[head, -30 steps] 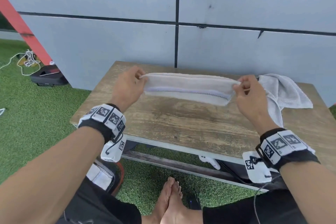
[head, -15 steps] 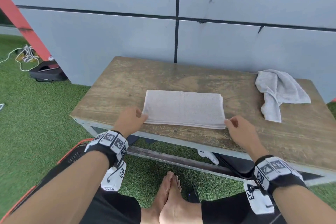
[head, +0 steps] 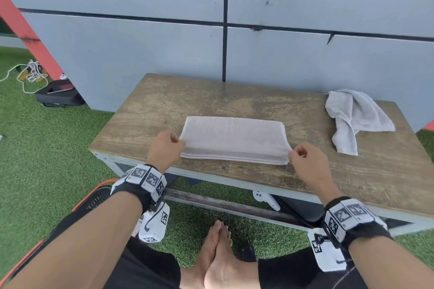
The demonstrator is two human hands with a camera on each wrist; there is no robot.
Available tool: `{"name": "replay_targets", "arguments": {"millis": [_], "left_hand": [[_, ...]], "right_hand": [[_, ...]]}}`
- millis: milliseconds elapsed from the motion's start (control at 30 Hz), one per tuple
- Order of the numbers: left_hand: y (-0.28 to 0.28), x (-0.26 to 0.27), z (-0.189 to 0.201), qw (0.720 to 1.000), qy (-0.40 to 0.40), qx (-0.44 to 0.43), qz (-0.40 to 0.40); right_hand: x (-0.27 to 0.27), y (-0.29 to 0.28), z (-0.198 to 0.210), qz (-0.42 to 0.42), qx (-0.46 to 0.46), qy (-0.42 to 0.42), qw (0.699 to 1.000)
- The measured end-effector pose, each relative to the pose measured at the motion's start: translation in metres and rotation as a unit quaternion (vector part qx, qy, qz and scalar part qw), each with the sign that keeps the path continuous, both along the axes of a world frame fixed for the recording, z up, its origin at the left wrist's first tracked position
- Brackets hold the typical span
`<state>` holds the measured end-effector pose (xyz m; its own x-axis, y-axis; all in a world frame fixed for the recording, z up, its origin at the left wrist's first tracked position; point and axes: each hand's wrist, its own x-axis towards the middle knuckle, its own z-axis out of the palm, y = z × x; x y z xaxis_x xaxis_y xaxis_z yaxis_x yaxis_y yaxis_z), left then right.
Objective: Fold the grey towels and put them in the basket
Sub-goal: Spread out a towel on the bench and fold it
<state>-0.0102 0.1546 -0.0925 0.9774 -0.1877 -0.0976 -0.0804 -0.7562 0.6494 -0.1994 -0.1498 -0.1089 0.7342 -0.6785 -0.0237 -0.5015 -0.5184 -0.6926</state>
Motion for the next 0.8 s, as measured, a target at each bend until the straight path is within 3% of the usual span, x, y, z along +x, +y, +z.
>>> {"name": "replay_targets", "arguments": {"millis": [433, 500, 567, 667, 800], "left_hand": [[0.003, -0.002, -0.012, 0.999, 0.036, 0.021, 0.001], [-0.001, -0.002, -0.012, 0.999, 0.010, 0.041, 0.024], [-0.011, -0.002, -0.014, 0.995, -0.072, 0.059, 0.026], [-0.046, -0.004, -0.013, 0.979, -0.176, 0.074, -0.077], [-0.101, -0.010, -0.016, 0.950, -0.191, 0.077, -0.236]], "right_hand": [[-0.006, -0.002, -0.003, 0.053, -0.027, 0.145, 0.988], [-0.004, 0.003, 0.001, 0.026, -0.058, 0.157, 0.986], [0.001, 0.014, 0.003, -0.005, -0.144, 0.129, 0.981], [0.028, 0.042, 0.006, 0.059, -0.218, 0.075, 0.971], [0.077, 0.072, -0.003, 0.180, -0.197, 0.070, 0.961]]}}
